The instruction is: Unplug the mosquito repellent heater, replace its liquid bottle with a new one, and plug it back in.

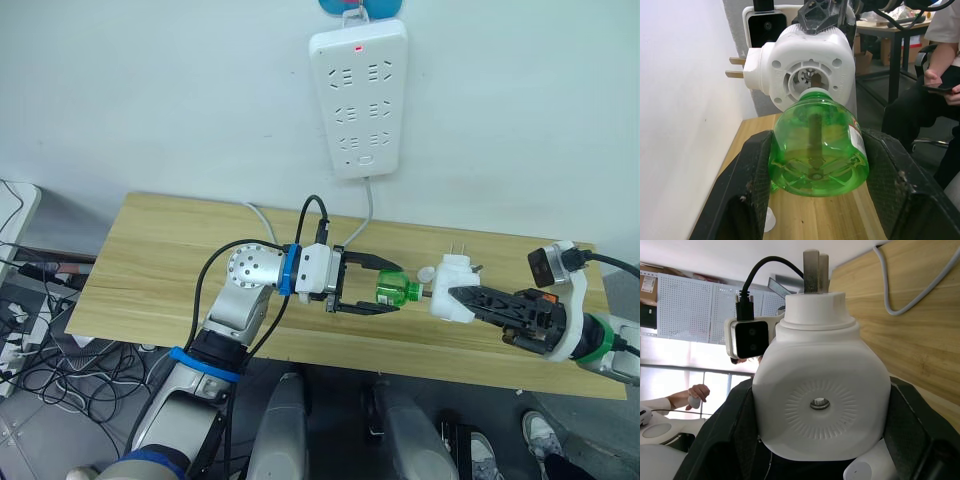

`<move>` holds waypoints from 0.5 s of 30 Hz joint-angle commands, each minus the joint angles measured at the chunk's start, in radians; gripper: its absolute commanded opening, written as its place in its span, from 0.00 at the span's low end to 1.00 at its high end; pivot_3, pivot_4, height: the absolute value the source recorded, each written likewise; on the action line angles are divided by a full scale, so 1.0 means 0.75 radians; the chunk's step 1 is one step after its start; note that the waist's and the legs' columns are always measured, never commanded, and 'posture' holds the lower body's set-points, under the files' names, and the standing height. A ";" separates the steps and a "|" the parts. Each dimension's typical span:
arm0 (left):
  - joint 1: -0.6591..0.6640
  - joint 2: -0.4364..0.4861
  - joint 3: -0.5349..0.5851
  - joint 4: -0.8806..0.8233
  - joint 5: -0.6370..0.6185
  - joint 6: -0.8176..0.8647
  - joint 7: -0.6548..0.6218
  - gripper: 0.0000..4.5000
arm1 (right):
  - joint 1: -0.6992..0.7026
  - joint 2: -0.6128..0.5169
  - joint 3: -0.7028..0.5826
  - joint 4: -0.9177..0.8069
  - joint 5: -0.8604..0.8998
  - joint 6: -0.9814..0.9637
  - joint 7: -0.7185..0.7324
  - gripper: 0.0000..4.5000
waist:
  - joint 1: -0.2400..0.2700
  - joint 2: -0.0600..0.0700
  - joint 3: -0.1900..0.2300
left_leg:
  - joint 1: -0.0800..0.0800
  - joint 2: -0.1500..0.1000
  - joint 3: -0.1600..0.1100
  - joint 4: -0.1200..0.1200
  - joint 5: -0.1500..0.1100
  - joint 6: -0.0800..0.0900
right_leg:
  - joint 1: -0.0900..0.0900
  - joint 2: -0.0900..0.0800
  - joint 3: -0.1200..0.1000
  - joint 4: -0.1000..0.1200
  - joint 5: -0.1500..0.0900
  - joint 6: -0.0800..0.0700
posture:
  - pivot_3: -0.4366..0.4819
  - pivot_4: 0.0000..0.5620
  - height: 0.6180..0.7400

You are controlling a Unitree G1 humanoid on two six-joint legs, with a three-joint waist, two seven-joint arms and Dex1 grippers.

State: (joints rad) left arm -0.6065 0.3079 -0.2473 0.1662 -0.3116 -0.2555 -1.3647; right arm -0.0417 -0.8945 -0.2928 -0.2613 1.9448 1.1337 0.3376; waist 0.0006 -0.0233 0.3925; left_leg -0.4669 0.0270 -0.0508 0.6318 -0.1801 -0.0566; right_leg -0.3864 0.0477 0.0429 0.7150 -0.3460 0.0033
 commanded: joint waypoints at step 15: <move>-0.034 -0.023 -0.005 -0.042 -0.031 -0.023 -0.011 0.51 | -0.044 -0.101 -0.006 0.041 0.036 0.120 0.161 0.66 | 0.001 0.000 0.000 | 0.000 0.000 0.000 0.000 0.000 0.000 | 0.000 0.000 0.000 0.000 0.000 0.000 | 0.53 0.71 1.00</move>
State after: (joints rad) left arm -0.6223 0.2940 -0.2508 0.1660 -0.3143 -0.2627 -1.3688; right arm -0.0698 -0.9545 -0.2904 -0.2191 1.9448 1.2023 0.4150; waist 0.0013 -0.0233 0.3925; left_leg -0.4668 0.0270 -0.0508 0.6318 -0.1801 -0.0565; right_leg -0.3864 0.0477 0.0427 0.7151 -0.3460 0.0032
